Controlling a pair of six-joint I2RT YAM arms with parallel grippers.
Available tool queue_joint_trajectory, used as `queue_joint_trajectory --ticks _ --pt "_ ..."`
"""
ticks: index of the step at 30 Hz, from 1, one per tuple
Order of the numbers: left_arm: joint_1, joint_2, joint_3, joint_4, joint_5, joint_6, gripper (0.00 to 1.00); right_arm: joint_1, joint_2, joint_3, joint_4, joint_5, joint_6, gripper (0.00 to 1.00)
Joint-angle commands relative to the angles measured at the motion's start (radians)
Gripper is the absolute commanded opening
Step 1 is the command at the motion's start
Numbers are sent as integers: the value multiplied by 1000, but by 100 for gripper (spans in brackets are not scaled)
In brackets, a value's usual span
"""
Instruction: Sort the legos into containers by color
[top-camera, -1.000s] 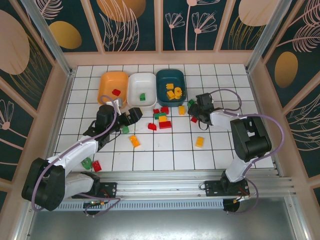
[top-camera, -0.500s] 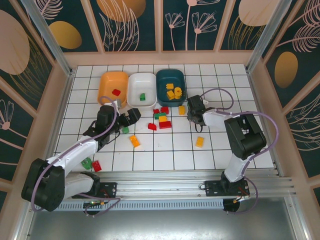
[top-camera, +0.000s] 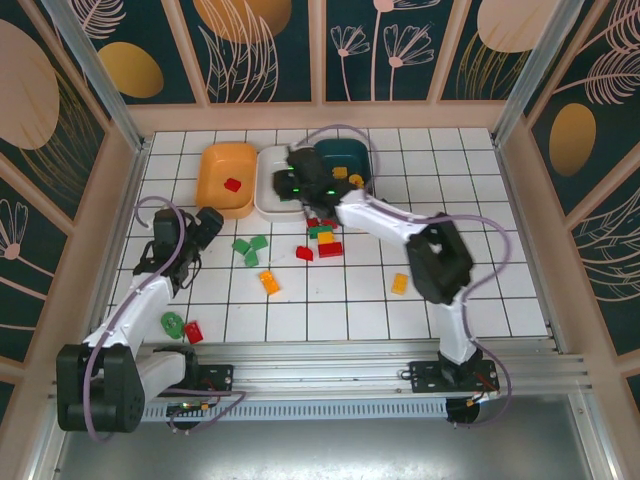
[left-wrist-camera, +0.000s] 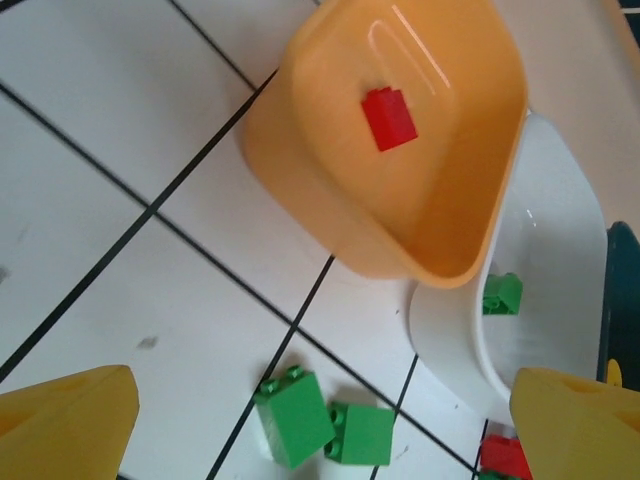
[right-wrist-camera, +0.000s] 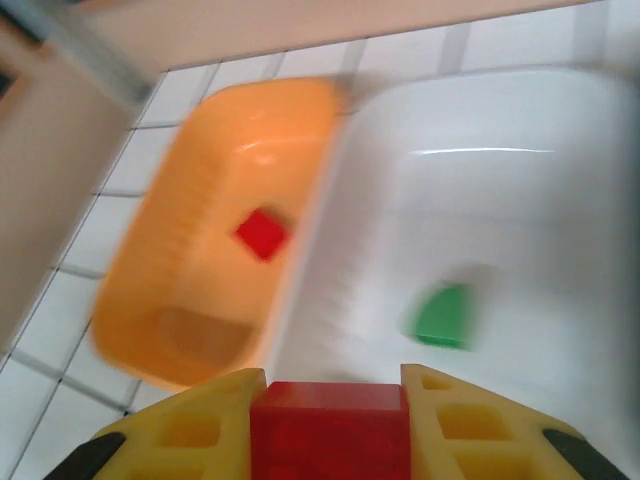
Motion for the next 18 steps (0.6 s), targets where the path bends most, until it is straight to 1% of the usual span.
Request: queue_joint_trajectory --ticks 1,3,6,8,11,12,14,16,18 --pt "15 -61 -37 -67 12 -18 96 31 196 300 -170 -148 -64 21" --pt "16 -79 -49 -98 18 1 97 39 324 488 -255 -169 -72 22" --pt "18 -101 -55 -123 22 22 97 40 465 700 -323 -180 -86 22" --pt "18 -110 -49 -129 42 33 97 40 509 769 -331 -164 -92 22" --pt "17 -112 -44 -123 64 42 97 36 510 755 -304 -160 -88 25" --pt "18 -110 -45 -118 67 38 97 33 511 755 -307 -160 -88 31" --pt "18 -105 -45 -107 84 34 97 31 511 752 -316 -162 -96 46" --pt "17 -98 -47 -88 102 29 97 31 510 754 -319 -169 -112 55" --pt "17 -87 -48 -64 126 17 98 29 501 766 -320 -170 -123 59"
